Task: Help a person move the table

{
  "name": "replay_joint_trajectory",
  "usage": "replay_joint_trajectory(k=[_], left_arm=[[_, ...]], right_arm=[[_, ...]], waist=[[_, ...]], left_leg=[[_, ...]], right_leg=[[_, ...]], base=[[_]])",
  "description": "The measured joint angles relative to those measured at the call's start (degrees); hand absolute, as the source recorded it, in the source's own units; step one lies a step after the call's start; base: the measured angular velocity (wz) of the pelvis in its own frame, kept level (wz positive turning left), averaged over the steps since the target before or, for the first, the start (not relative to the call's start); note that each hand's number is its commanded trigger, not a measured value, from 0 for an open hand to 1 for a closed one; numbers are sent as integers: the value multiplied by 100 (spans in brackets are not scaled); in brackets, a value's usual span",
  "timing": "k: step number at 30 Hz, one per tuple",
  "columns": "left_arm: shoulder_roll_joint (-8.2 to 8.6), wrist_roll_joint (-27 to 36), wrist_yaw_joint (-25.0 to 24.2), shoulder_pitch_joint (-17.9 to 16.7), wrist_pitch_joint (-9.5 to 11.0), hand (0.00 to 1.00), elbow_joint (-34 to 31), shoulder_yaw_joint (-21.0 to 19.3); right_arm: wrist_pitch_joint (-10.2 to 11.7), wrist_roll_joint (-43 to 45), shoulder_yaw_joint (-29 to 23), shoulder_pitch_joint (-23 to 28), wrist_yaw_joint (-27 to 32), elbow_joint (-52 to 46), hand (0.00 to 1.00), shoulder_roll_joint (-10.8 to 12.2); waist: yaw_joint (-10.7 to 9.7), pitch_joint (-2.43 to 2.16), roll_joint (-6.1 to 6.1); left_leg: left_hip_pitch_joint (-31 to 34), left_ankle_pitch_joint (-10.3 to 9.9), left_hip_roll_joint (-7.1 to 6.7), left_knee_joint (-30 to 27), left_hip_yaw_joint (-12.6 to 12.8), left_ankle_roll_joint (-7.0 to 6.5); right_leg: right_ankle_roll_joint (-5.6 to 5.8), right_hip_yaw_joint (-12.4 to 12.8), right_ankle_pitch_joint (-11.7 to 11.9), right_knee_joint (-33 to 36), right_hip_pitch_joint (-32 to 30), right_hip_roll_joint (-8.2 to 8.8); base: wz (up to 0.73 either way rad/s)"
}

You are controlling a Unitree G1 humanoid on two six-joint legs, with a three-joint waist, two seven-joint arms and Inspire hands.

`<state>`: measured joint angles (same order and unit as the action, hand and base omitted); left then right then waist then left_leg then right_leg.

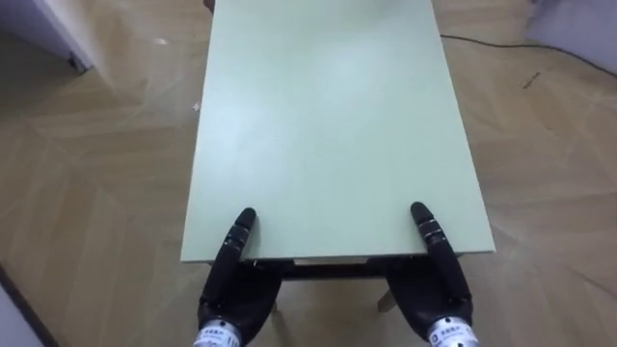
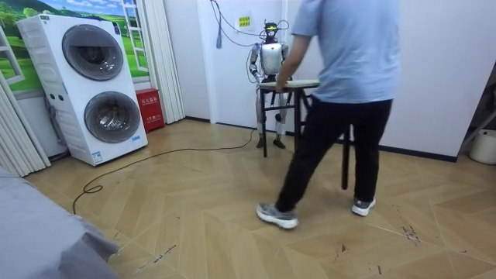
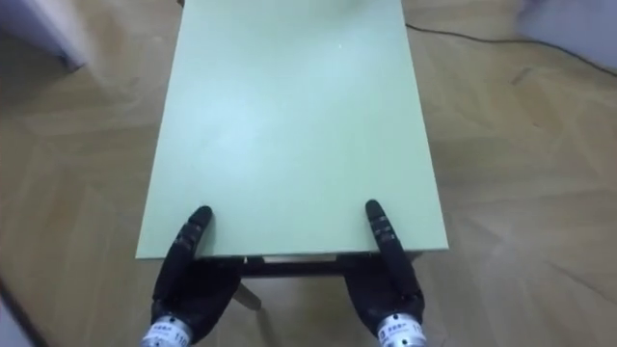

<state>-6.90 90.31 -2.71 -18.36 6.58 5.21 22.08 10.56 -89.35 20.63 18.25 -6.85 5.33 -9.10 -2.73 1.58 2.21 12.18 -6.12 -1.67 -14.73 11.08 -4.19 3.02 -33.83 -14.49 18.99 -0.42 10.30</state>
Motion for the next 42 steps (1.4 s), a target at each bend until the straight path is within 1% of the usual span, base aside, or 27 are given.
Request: replay_joint_trajectory(k=[1,2,3,4,5,6,9,12,14,15,18,19,21,22,23,24,25,26,27,28,29,30,31,32,33,39,42], left_arm=[[-2,0,0,19,18,100,1,25],[-3,5,4,79,46,100,15,92],[-34,2,16,113,69,100,13,193],[-54,2,16,115,110,100,4,215],[-79,8,15,119,153,100,-4,211],[-128,13,16,129,148,100,-18,192],[-234,-5,16,92,113,100,-127,193],[-287,9,25,78,184,100,-128,237],[-287,14,52,80,244,100,-128,265],[-286,14,54,63,244,100,-128,266],[-263,24,72,76,259,100,-127,274],[-253,26,86,94,257,100,-127,278],[-218,22,103,159,267,100,-135,287],[-211,20,103,191,267,100,-135,289],[-177,5,103,235,272,100,-134,257],[-147,0,102,242,296,100,-134,233],[-158,5,102,232,304,100,-134,235],[-178,9,103,221,320,100,-135,234],[-147,10,105,242,319,100,-135,219],[-142,10,114,259,316,100,-135,215],[-137,8,169,290,317,100,-137,258],[-124,8,244,300,325,100,-134,265],[-112,8,253,299,347,100,-134,270],[-95,34,257,272,405,100,-133,274],[-77,136,263,248,420,100,-124,281],[-88,153,263,184,426,100,-121,271],[-83,142,263,185,427,100,-121,237]], right_arm=[[3,-2,-6,4,-6,0,100,2],[5,-10,-52,32,-28,0,100,14],[5,-10,-110,112,-64,2,100,70],[-7,-9,-125,136,-74,1,100,80],[-23,-9,-115,144,-75,-1,100,122],[-24,-58,-107,197,-74,-17,100,144],[-55,-259,-26,195,-72,-82,100,57],[6,-310,78,188,-1,-94,100,-6],[78,-308,138,161,16,-95,100,-25],[93,-316,157,158,24,-94,100,-26],[157,-331,191,148,43,-93,100,-19],[181,-331,188,146,43,-93,100,-16],[230,-311,171,91,39,-98,100,-15],[252,-306,164,69,36,-100,100,-16],[250,-302,154,1,36,-103,100,-27],[230,-289,153,-53,46,-103,100,-30],[230,-285,160,-51,48,-104,100,-26],[217,-281,171,-59,49,-104,100,-26],[193,-267,144,-102,48,-106,100,-41],[179,-251,118,-110,48,-106,100,-22],[173,-243,103,-109,49,-105,100,-8],[151,-188,63,-102,68,-102,100,-10],[144,-130,48,-117,86,-102,100,-4],[124,-26,41,-176,161,-102,100,4],[127,-11,55,-176,195,-102,100,26],[53,-27,66,-189,227,-104,100,-58],[39,-31,66,-187,237,-103,100,-14]], waist=[[-81,1,-7],[-227,2,-14],[-313,-4,-25],[-343,-6,-31],[-329,-3,-38],[-347,-18,-51],[-93,-15,-77],[27,-18,-176],[135,-14,-188],[180,-13,-188],[147,-13,-187],[121,-13,-187],[-14,-16,-182],[-36,-16,-182],[-57,-10,-192],[-44,-1,-205],[-15,-1,-205],[30,-14,-163],[3,-2,-22],[-47,5,7],[-165,4,5],[-189,1,-2],[-153,1,-2],[-119,5,-1],[-132,7,9],[-5,4,-32],[-5,3,-32]], left_leg=[[15,32,-64,-7,-170,-25],[24,113,-189,-21,-541,-62],[17,170,-281,-20,-900,-72],[24,194,-321,-16,-1051,-61],[54,237,-367,-13,-1263,-24],[58,297,-456,7,-1428,13],[47,373,-462,136,-1437,58],[13,372,-465,137,-1435,55],[25,371,-485,134,-1464,54],[45,373,-516,121,-1547,54],[84,456,-601,125,-1811,64],[104,487,-611,137,-1771,51],[147,704,-571,386,-1107,-31],[140,765,-541,495,-878,4],[149,770,-419,570,-476,184],[277,332,-190,-98,69,269],[307,45,-4,-543,320,215],[338,-410,369,-1223,521,199],[424,-604,481,-1332,378,177],[406,-627,473,-1254,368,108],[288,-566,351,-946,127,-2],[179,-487,266,-744,-54,-22],[150,-476,235,-679,-137,-12],[120,-457,166,-625,-337,-1],[53,-446,128,-580,-416,19],[-160,-413,97,-265,-169,48],[-194,-408,60,-201,-199,37]], right_leg=[[26,121,-28,13,35,-3],[0,567,-84,139,49,-14],[-125,1261,-227,230,-61,-126],[-199,1639,-291,109,-103,-261],[-207,2215,-198,-156,-318,-483],[-248,2317,-120,-107,-352,-559],[-303,2064,-72,-172,-237,-571],[-307,1942,-45,-368,-3,-633],[-312,1925,-41,-441,62,-657],[-314,1793,-40,-442,97,-657],[-316,1600,-39,-463,200,-688],[-320,1552,-36,-520,247,-701],[-360,1200,-12,-812,418,-732],[-367,1106,-5,-871,422,-727],[-397,854,39,-942,404,-635],[-399,713,39,-955,422,-589],[-391,649,34,-944,460,-596],[-368,586,6,-892,494,-661],[-326,485,-41,-669,416,-736],[-295,448,-60,-520,351,-730],[-211,583,-125,-77,124,-660],[-137,1150,-256,148,-169,-593],[-140,1410,-272,103,-313,-597],[-210,1741,-185,-81,-631,-587],[-301,1858,150,-1,-797,-516],[-304,1722,194,-35,-570,-455],[-259,1662,201,11,-550,-428]], base=[[152],[158],[151],[116],[104],[90],[41],[44],[37],[40],[73],[101],[108],[80],[47],[31],[11],[22],[33],[62],[52],[32],[-8],[-5],[9],[12],[19]])
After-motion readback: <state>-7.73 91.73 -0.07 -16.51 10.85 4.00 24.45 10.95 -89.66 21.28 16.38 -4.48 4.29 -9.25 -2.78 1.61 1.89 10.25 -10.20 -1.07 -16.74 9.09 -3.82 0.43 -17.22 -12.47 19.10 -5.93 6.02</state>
